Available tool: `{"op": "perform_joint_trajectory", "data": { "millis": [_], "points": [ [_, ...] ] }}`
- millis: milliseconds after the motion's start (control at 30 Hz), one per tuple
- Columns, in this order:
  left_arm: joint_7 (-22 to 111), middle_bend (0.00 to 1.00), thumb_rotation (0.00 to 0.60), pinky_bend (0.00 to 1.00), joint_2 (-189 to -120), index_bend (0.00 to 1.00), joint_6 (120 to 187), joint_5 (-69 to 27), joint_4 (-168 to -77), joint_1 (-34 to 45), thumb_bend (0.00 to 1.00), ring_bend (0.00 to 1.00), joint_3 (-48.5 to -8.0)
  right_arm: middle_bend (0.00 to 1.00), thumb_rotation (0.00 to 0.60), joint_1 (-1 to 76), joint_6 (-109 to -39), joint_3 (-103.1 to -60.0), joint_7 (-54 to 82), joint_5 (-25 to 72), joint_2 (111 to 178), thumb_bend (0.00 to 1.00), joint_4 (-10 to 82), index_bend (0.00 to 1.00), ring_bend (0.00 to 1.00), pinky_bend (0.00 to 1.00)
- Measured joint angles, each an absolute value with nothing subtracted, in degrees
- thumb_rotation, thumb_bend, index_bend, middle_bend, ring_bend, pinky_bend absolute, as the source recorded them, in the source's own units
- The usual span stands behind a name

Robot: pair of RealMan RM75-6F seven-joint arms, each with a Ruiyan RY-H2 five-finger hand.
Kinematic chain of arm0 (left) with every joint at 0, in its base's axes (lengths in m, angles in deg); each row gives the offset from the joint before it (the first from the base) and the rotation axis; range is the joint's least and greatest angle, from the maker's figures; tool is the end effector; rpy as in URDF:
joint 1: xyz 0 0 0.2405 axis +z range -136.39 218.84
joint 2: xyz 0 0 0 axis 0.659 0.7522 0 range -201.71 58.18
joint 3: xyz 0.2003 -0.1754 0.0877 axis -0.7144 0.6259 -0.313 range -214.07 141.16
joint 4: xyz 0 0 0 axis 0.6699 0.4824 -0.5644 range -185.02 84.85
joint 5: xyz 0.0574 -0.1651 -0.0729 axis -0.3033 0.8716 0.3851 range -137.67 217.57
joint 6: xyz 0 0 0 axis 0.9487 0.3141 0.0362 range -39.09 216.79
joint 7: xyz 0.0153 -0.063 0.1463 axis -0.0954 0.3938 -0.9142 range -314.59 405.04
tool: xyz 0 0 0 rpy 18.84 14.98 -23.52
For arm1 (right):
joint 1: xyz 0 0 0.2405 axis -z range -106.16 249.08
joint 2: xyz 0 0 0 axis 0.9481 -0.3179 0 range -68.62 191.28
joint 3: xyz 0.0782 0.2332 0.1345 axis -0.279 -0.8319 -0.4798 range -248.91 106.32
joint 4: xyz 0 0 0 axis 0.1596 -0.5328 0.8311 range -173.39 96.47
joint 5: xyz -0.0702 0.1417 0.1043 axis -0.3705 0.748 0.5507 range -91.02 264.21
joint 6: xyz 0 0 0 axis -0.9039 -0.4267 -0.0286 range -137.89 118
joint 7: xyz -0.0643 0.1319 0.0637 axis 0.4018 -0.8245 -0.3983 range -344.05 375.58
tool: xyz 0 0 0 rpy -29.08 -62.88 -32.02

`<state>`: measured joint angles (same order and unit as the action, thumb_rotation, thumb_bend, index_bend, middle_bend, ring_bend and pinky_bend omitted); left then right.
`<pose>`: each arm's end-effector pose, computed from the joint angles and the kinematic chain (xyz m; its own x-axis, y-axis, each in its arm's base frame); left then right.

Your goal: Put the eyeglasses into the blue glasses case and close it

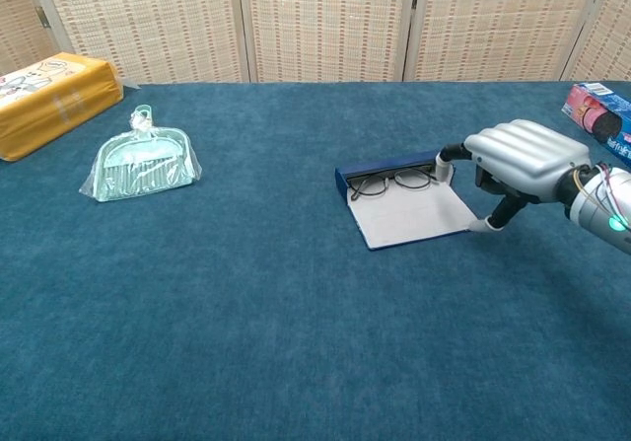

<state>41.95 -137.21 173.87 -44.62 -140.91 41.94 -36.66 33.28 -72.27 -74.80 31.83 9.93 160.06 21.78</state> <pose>-0.3527 0.1536 0.1765 0.4434 0.1006 0.8907 0.8861 0.1005 -0.4525 -0.2241 -0.3678 -0.0278 0.6411 -0.0772 0.7635 -0.7235 -0.3927 0.5678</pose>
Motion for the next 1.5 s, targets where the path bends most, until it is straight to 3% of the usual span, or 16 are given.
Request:
{"op": "perform_joint_trajectory", "data": {
  "millis": [733, 967, 1367, 1500],
  "points": [
    [42.29, 0.15, 0.600, 0.28, -137.26, 0.09, 173.97, -44.25, -140.40, 42.18, 0.16, 0.11, -36.98, 1.00, 0.600, 33.24, -69.78, -76.55, 30.53, 8.15, 165.03, 0.15, 14.08, 0.34, 1.00, 0.85],
    [42.29, 0.15, 0.600, 0.28, -137.22, 0.09, 173.88, -44.36, -140.28, 42.16, 0.16, 0.11, -37.13, 1.00, 0.600, 32.93, -69.53, -77.08, 30.09, 7.52, 165.37, 0.23, 13.32, 0.36, 1.00, 0.85],
    [42.26, 0.15, 0.600, 0.28, -137.21, 0.09, 173.56, -44.31, -140.23, 42.05, 0.16, 0.11, -37.24, 1.00, 0.600, 31.58, -68.39, -78.42, 30.40, 7.15, 163.69, 0.25, 16.28, 0.36, 1.00, 0.85],
    [42.21, 0.15, 0.600, 0.28, -137.22, 0.09, 173.66, -44.13, -140.21, 42.08, 0.16, 0.11, -37.12, 1.00, 0.600, 30.76, -68.31, -79.28, 30.91, 7.08, 163.48, 0.32, 17.22, 0.38, 1.00, 0.85]
  ]
}}
